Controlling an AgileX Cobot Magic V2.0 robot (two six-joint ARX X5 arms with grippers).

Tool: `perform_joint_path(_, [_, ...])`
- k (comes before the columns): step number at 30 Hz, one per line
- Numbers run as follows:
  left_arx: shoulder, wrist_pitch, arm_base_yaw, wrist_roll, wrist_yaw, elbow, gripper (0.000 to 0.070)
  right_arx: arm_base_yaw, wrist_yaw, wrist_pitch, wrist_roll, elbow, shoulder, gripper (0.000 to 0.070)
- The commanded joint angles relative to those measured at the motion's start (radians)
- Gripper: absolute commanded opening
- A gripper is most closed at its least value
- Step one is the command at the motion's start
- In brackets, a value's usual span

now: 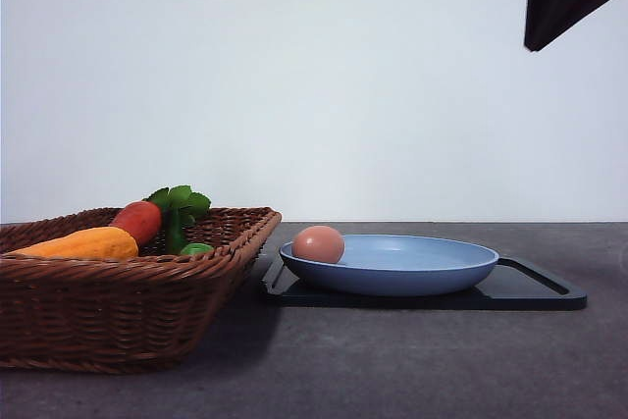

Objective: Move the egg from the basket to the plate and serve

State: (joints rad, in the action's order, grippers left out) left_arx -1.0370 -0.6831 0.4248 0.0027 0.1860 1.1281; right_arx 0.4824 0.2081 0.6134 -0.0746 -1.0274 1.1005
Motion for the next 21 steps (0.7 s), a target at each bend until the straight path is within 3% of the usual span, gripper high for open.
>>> perform_joint_path(1, [0.042,0.083,0.005,-0.028,0.002,-0.080,0.0000,0.023,0.042,-0.066,0.010,0.066,-0.046,0.0000])
perform_joint_path(10, [0.344,0.318,0.014,-0.080,0.002,-0.456,0.0000,0.064,0.108,-0.448,-0.022,0.436,-0.284,0.0000])
perform_joint_path(15, [0.408,0.245,0.014,-0.084,0.002,-0.484,0.0000,0.064,0.108,-0.451,-0.062,0.480,-0.305,0.0000])
perform_joint_path(21, [0.410,0.261,0.014,-0.084,0.002,-0.484,0.0000,0.064,0.107,-0.456,-0.062,0.479,-0.305,0.0000])
